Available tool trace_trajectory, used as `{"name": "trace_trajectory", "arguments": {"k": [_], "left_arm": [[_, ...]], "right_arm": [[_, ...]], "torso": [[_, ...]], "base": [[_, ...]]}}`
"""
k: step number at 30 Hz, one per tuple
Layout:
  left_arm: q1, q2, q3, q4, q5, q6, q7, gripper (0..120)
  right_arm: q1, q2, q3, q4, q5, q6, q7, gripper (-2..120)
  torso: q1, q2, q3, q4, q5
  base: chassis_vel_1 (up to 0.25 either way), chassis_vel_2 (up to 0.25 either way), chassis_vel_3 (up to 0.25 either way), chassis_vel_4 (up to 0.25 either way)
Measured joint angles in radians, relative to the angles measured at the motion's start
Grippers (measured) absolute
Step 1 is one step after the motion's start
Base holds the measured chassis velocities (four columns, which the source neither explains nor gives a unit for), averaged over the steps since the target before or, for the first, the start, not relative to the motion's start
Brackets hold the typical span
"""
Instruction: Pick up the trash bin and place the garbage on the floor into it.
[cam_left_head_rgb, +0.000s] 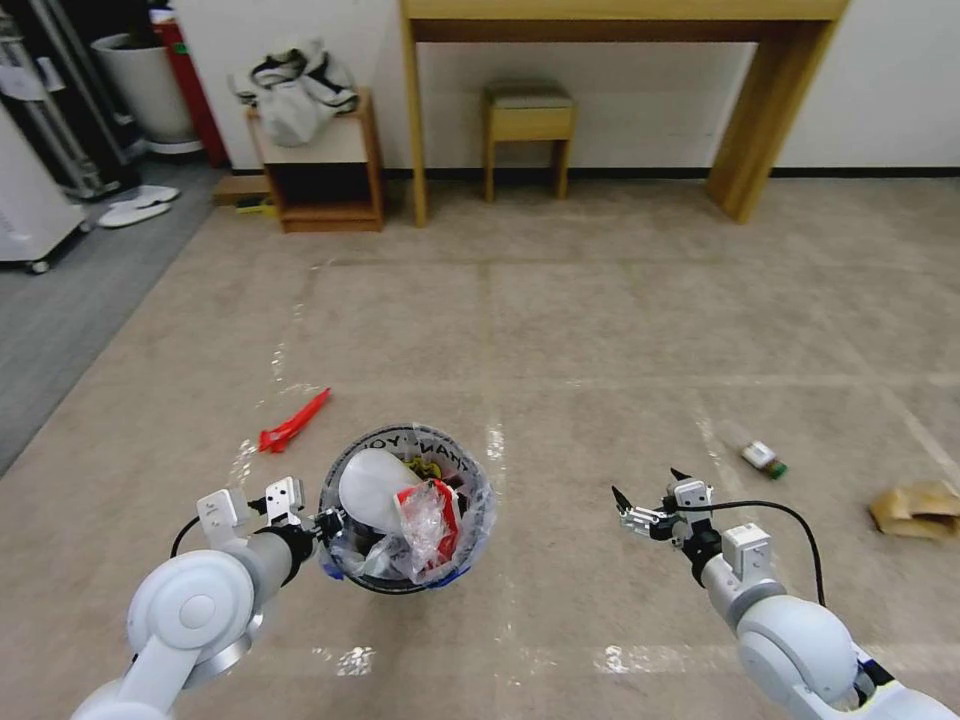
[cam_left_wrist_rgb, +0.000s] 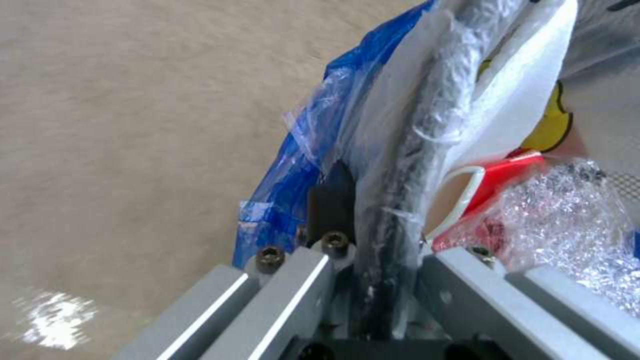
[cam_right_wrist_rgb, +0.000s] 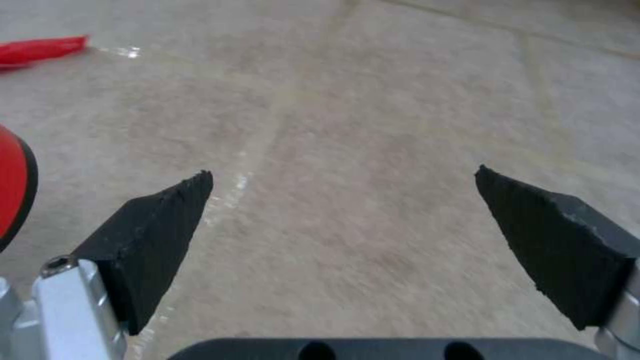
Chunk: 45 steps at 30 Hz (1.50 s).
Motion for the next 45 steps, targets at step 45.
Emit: {"name": "trace_trajectory", "arguments": {"k": [45], "left_arm": [[-0.011,-0.005,0.008,0.024,0.048,-0.019,0.024,0]], "right_arm": [[0.028,0.002,-0.017,-0.016,0.010,0.016,-0.009,100]], "torso": [[-0.001,-0.010,-0.009,0.0000,0.0000]], "base": [[0.067,0.068,0.070,0.066]]}}
